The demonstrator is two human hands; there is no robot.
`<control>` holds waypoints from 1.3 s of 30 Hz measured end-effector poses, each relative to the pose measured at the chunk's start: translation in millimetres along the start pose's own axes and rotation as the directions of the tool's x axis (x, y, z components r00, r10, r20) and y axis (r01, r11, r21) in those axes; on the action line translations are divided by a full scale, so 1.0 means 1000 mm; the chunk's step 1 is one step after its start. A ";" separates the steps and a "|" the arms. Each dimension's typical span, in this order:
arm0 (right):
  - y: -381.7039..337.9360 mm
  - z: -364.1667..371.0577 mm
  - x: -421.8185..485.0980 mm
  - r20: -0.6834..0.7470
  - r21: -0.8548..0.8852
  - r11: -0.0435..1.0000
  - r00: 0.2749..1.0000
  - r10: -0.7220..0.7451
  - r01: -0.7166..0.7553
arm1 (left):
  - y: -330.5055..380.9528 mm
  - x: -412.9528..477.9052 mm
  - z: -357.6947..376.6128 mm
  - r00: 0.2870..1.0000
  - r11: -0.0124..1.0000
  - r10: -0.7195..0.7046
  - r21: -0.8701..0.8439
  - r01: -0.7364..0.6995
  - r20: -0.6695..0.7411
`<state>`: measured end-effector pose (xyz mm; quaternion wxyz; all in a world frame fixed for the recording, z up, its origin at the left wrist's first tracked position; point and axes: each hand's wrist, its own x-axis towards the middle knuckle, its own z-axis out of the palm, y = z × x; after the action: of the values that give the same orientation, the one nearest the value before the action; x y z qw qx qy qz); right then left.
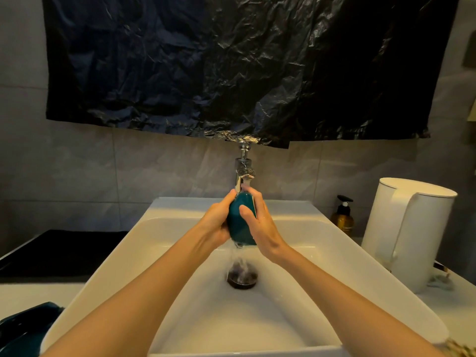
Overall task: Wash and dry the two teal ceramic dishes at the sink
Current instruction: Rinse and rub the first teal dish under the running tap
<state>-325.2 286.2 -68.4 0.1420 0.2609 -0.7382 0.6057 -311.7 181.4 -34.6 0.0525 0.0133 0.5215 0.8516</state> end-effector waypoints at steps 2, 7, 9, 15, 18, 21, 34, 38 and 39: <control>-0.007 0.003 0.001 -0.032 0.130 0.977 0.984 0.173 -0.167 | -0.002 0.001 0.002 0.999 0.994 0.049 0.099 -0.049 0.003; -0.021 -0.012 0.001 0.175 0.434 0.568 0.683 0.709 -0.700 | -0.013 -0.002 0.006 0.991 0.914 0.128 0.381 -0.137 0.048; -0.018 -0.016 0.002 0.197 0.454 0.520 0.650 0.734 -0.724 | -0.018 -0.003 0.007 0.986 0.885 0.150 0.435 -0.168 0.077; -0.013 -0.011 0.005 -0.087 0.297 0.819 0.840 0.535 -0.490 | -0.011 -0.004 0.013 0.996 0.983 0.056 0.171 -0.066 0.065; -0.013 -0.010 0.007 -0.113 0.312 0.842 0.862 0.493 -0.440 | -0.011 -0.001 0.012 0.996 0.976 0.084 0.199 -0.088 0.027; -0.012 -0.007 0.008 -0.115 0.362 0.782 0.808 0.578 -0.508 | -0.015 0.001 0.012 0.985 0.882 0.171 0.448 -0.145 -0.017; -0.001 -0.004 0.001 -0.122 -0.089 0.992 0.989 0.078 -0.090 | 0.000 0.003 0.001 0.999 0.997 -0.046 -0.065 0.047 0.022; -0.006 -0.002 0.004 -0.146 0.115 0.977 0.970 0.194 -0.178 | -0.002 0.001 0.006 0.996 0.988 0.091 0.124 -0.092 0.011; -0.009 -0.002 0.005 -0.127 0.171 0.955 0.956 0.266 -0.243 | -0.004 0.000 0.008 0.994 0.978 0.114 0.178 -0.111 -0.004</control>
<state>-324.3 285.7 -58.5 0.0970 0.1278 -0.7041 0.6917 -310.3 190.3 -34.7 -0.0008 0.0415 0.5940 0.8034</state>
